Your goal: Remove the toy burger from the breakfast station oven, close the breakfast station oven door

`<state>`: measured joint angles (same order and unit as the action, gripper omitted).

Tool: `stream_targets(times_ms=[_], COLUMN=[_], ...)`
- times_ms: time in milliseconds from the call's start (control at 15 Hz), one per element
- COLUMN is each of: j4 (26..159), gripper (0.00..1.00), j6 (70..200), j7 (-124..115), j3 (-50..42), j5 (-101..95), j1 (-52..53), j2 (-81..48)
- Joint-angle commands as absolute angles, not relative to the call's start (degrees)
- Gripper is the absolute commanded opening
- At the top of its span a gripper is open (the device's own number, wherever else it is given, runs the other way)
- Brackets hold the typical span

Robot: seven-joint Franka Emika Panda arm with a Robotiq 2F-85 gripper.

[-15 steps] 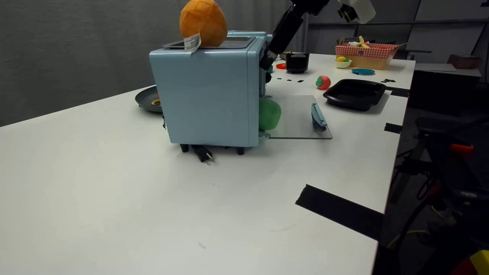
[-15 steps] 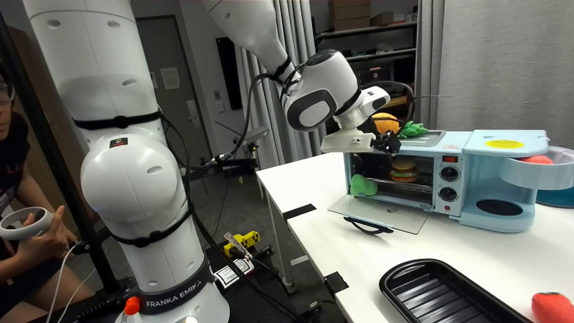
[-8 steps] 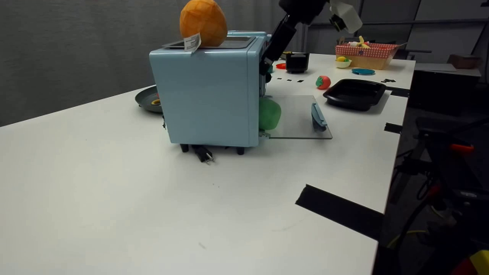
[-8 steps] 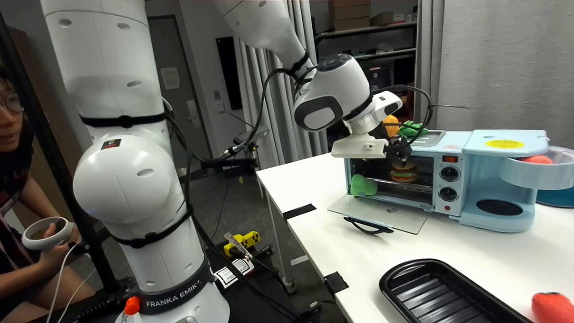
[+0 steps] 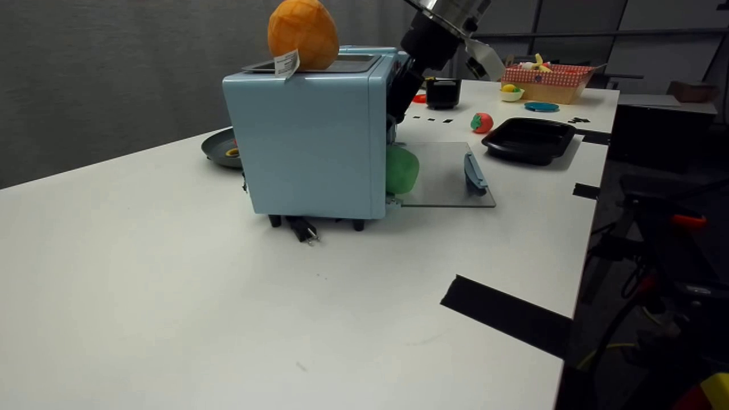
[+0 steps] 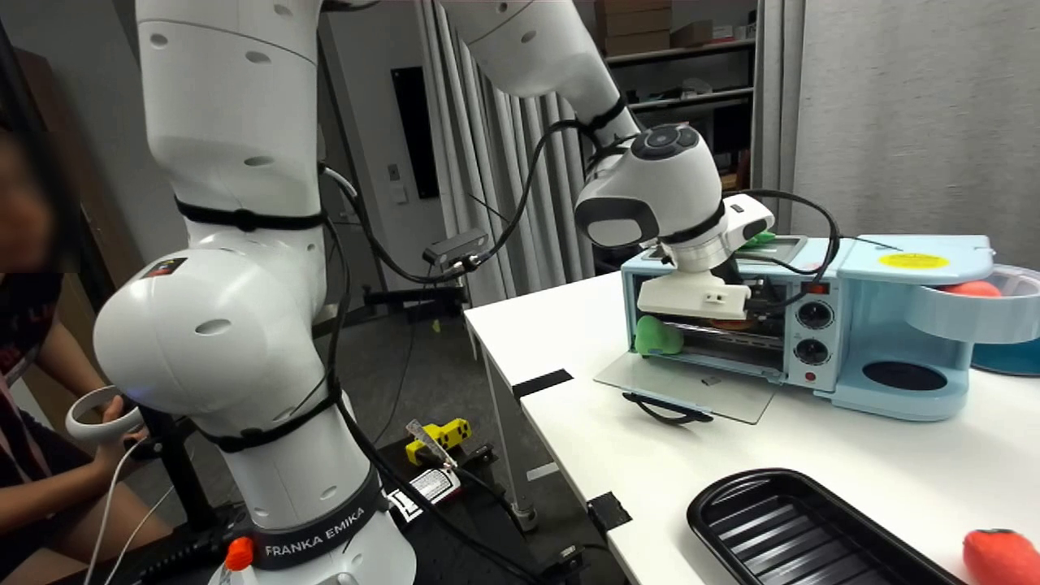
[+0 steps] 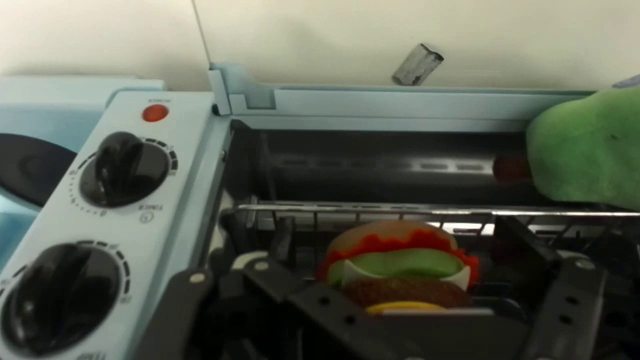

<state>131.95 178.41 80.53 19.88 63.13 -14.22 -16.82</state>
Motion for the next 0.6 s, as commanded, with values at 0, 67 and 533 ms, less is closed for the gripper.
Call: stream_targets(times_ms=[0,67,533], j4=[127.32,126.73,127.27], gripper=[1.0,1.0,1.0], j6=[177.12,177.11,176.56], j7=[90.07,91.54,98.8], j3=[24.22,25.03,29.3], j5=[68.66,69.63,77.58], j1=[-19.41,-20.26,-24.22], j2=[-22.01,-22.64,-19.92])
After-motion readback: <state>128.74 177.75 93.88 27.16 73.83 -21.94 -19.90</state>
